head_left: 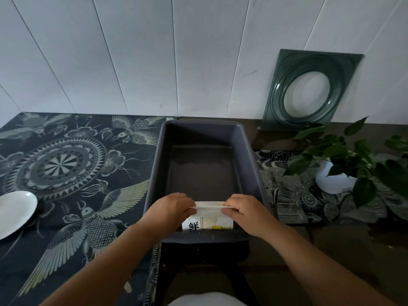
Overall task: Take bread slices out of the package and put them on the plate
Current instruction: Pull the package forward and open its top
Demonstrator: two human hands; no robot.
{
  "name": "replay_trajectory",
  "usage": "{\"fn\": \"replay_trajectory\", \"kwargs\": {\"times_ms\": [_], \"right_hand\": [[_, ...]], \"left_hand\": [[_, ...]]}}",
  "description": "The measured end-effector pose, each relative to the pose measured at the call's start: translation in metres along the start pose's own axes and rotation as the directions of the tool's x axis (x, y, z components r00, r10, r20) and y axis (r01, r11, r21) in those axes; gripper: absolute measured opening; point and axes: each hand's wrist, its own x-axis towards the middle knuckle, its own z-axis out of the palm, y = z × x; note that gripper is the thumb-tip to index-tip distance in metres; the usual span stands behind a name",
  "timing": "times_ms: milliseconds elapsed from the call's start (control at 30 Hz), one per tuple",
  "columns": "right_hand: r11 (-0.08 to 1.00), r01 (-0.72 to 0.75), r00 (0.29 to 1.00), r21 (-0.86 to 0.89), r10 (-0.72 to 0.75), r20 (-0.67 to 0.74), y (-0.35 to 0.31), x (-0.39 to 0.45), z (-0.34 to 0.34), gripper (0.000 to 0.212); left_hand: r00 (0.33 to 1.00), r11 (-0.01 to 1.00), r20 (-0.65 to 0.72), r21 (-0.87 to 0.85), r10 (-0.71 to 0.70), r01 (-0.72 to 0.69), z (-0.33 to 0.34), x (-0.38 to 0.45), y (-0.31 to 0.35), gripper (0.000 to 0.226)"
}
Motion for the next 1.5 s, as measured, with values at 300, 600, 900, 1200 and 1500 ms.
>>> {"fn": "replay_trajectory", "kwargs": {"times_ms": [300, 600, 900, 1200, 1500], "right_hand": [[0.974, -0.168, 0.984, 0.154, 0.156, 0.087, 0.007, 0.011, -0.003, 0.018], [0.902, -0.312, 0.949, 0.3, 0.309, 0.057, 0.013, 0.001, 0.006, 0.016], [0.989, -0.142, 0.99, -0.033, 0.142, 0.015, 0.001, -0.011, 0.014, 0.05], [0.997, -0.069, 0.993, -0.023, 0.071, 0.092, -0.014, -0.007, -0.01, 0.015], [0.993, -0.117, 0.991, 0.035, 0.114, 0.076, -0.012, 0.003, -0.026, 0.017]], "left_hand": [[0.992, 0.992, 0.111, -0.099, -0.062, 0.073, -0.005, 0.017, -0.01, 0.013], [0.995, 0.966, 0.029, 0.239, 0.091, -0.096, 0.014, 0.005, 0.0, 0.045], [0.993, 0.994, 0.121, 0.106, -0.007, -0.006, 0.005, 0.001, 0.008, 0.019], [0.983, 0.998, 0.184, -0.055, -0.023, 0.034, -0.018, 0.004, 0.004, 0.016], [0.993, 0.99, 0.072, -0.105, -0.092, 0.099, -0.015, 0.001, -0.001, 0.012]]}}
